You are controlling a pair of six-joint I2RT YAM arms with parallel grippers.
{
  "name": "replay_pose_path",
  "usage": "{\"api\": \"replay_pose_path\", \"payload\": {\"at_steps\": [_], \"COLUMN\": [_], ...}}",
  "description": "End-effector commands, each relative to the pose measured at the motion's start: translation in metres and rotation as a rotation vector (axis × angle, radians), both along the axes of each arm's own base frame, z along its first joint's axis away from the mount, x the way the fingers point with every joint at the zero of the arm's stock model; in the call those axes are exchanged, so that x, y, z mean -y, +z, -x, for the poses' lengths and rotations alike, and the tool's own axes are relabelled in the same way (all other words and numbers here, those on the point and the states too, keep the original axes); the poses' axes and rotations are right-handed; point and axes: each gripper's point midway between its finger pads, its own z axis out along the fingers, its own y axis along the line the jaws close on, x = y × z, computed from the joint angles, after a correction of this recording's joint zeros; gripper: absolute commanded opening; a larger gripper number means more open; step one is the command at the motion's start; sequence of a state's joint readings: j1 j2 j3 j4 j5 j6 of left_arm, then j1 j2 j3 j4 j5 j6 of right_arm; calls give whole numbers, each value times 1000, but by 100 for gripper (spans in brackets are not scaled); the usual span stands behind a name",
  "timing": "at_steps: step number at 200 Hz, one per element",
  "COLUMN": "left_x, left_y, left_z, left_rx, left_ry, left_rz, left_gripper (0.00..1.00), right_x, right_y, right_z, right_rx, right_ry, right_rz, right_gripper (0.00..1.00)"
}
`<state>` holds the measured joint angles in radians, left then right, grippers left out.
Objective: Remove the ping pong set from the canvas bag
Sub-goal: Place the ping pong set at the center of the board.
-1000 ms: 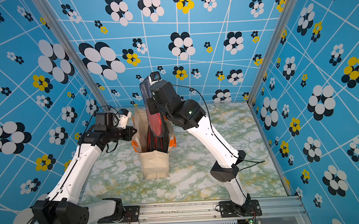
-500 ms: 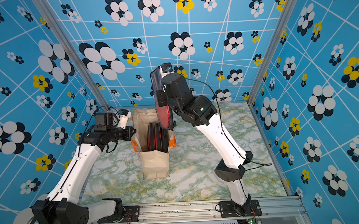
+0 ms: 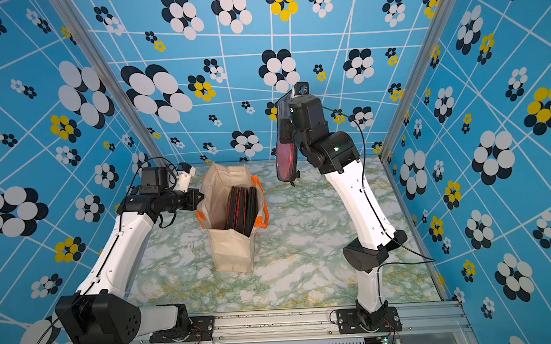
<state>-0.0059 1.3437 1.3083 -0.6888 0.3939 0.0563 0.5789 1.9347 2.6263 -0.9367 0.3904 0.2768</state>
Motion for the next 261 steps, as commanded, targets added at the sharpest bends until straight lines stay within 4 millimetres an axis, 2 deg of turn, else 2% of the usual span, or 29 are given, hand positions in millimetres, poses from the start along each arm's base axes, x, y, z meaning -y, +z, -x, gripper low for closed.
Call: {"api": "replay_pose_path", "payload": {"at_steps": [1, 37, 84, 124, 192, 253, 261], "left_x": [1, 0, 4, 8, 12, 16, 16], "left_y": [14, 8, 11, 11, 8, 8, 8], "left_z": [-9, -9, -3, 3, 6, 10, 10], "left_rx": [48, 27, 32, 34, 25, 29, 30], "left_ry": [-27, -22, -34, -49, -70, -82, -82], "left_rz": [7, 8, 28, 44, 63, 73, 75], "left_gripper": [0, 0, 0, 0, 0, 0, 0], "right_x": [12, 27, 47, 48, 49, 44, 43], "right_y": [4, -45, -106, -148, -209, -256, -255], "right_z": [-9, -39, -76, -99, -132, -157, -160], "right_rx": [3, -102, -209, -290, -386, -438, -435], "right_ry": [0, -28, -26, 40, 128, 188, 202], "right_rz": [-103, -141, -263, -357, -542, -658, -688], "right_gripper": [0, 0, 0, 0, 0, 0, 0]}}
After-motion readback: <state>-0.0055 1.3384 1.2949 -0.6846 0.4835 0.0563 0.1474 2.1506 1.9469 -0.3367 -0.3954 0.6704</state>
